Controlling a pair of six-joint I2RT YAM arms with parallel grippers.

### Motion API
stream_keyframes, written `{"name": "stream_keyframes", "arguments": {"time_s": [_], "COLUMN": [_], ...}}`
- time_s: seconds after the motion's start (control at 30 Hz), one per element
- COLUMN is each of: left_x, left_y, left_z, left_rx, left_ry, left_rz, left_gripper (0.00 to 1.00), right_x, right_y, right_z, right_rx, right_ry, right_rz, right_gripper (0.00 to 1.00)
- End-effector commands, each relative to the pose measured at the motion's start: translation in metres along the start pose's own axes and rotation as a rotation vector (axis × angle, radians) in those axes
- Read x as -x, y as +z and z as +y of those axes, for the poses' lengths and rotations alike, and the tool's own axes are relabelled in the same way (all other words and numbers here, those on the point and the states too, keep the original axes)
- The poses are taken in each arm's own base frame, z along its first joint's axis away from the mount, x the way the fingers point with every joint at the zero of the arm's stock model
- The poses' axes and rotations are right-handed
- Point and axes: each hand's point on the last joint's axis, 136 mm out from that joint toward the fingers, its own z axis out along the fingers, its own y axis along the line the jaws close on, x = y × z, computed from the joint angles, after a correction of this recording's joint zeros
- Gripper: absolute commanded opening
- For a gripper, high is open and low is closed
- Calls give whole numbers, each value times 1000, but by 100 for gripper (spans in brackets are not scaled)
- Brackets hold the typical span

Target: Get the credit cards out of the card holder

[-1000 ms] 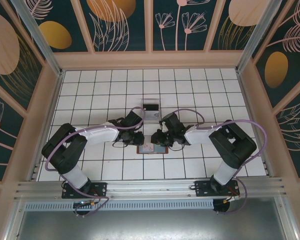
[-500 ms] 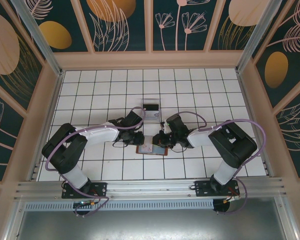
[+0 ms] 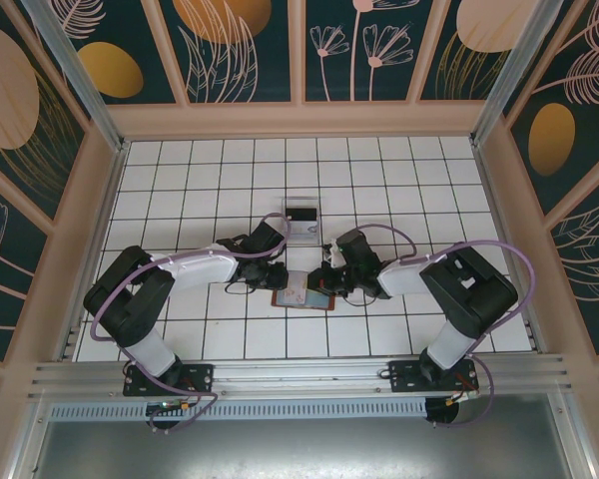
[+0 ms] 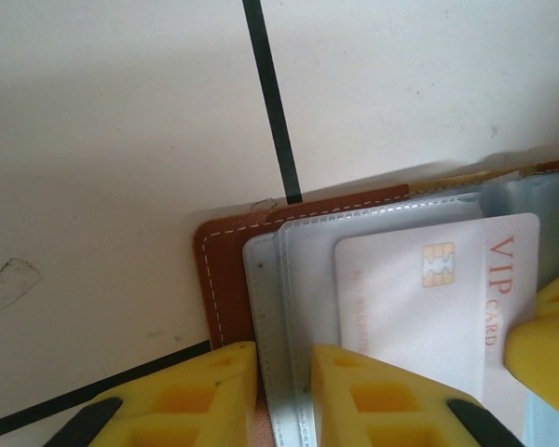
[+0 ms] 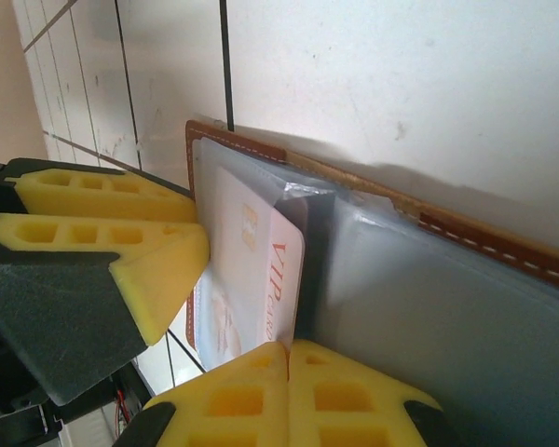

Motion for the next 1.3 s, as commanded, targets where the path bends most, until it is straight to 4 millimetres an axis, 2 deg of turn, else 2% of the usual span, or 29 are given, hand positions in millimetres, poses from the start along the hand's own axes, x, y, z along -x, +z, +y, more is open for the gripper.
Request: {"name": "stream_keyframes", "arguments": {"time_s": [0.0,0.87,1.27], "left_x": [-43,-40,-25], "left_y": [19,13,-3], "left_z": [49,48,33], "left_rx": [185,188,140], "left_ry": [-15,-10,-13], "left_rz": [136,122,65], "left_gripper": [24,24,24], "right_x": [-5,-3,8], "right_y": [-7,-46,-68], "right_z": [-5,-8,4], "right_rx": [-11,-65,-107], "right_ry": [8,-17,-67], "right_rz": [3,-89,-143], "right_gripper": [1,0,0]}}
